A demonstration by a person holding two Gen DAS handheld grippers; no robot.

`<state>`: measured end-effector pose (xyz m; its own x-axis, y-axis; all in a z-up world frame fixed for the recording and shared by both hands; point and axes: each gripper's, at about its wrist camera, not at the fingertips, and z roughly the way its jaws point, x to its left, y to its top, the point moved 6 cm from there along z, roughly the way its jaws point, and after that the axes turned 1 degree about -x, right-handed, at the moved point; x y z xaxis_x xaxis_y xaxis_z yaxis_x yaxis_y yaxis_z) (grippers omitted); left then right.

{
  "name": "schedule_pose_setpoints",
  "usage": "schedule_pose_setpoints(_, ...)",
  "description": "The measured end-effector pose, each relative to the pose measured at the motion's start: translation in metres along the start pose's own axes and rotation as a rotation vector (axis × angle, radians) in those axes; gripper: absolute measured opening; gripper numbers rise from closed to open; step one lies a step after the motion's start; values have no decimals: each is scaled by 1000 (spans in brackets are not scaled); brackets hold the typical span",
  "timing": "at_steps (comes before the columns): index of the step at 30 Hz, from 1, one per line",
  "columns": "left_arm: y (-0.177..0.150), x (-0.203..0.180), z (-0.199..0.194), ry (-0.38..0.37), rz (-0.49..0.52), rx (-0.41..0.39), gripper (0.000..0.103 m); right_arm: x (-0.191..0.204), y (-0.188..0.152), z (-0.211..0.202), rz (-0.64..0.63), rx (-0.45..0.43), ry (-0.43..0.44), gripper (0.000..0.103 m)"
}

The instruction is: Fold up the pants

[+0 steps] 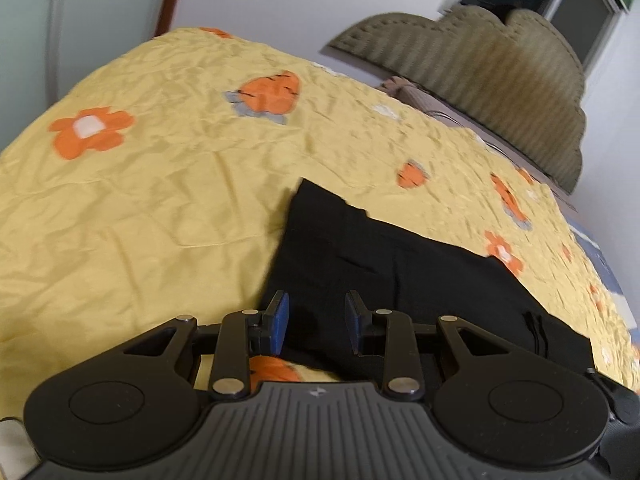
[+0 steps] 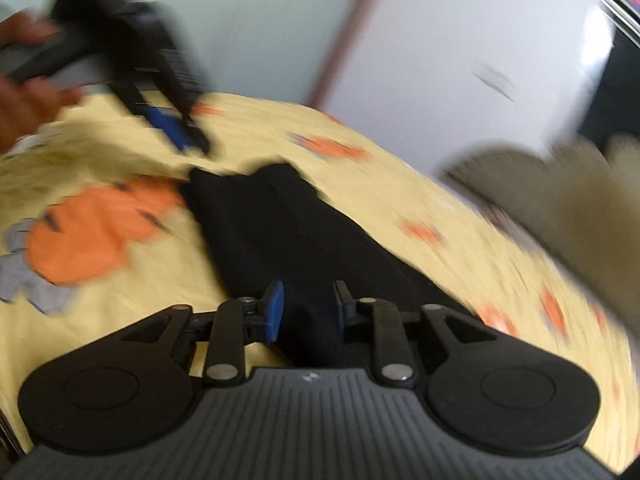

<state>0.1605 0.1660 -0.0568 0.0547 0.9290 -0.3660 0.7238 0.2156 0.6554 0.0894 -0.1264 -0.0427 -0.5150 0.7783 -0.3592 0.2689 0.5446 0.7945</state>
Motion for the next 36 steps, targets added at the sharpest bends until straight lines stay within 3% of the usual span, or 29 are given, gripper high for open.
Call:
schedule_pose_setpoints(2, -4, -4, 10, 23, 32, 22, 30, -24, -19, 3, 121, 58, -13, 32)
schedule_pose_setpoints(4, -9, 2, 17, 107, 32, 45, 30, -29, -39, 12, 189, 153, 50, 32)
schedule_pose_setpoints(7, -7, 15, 5, 112, -18, 10, 30, -21, -40, 7, 125, 151, 61, 32)
schedule_pose_setpoints(10, 3, 30, -11, 142, -66, -34, 30, -18, -16, 0, 122, 73, 62, 32)
schedule_pose_setpoints(13, 9, 42, -23, 165, -105, -60, 30, 11, 14, 5, -30, -19, 85, 32)
schedule_pose_setpoints(17, 6, 50, -27, 178, -123, -50, 30, 77, 41, 26, -336, -115, 105, 31)
schedule_pose_setpoints(21, 0, 58, -28, 173, -140, -42, 30, 118, 52, 56, -476, -131, 125, 30)
schedule_pose_setpoints(23, 0, 62, -29, 174, -145, -37, 30, 133, 52, 62, -571, -137, 102, 20)
schedule_pose_setpoints(25, 0, 65, -30, 169, -148, -35, 30, 143, 52, 67, -607, -133, 113, 18)
schedule_pose_setpoints(27, 1, 67, -32, 164, -145, -40, 30, 149, 51, 74, -610, -107, 146, 6)
schedule_pose_setpoints(36, -3, 74, -30, 154, -147, -27, 30, 162, 42, 105, -713, -63, 93, 6)
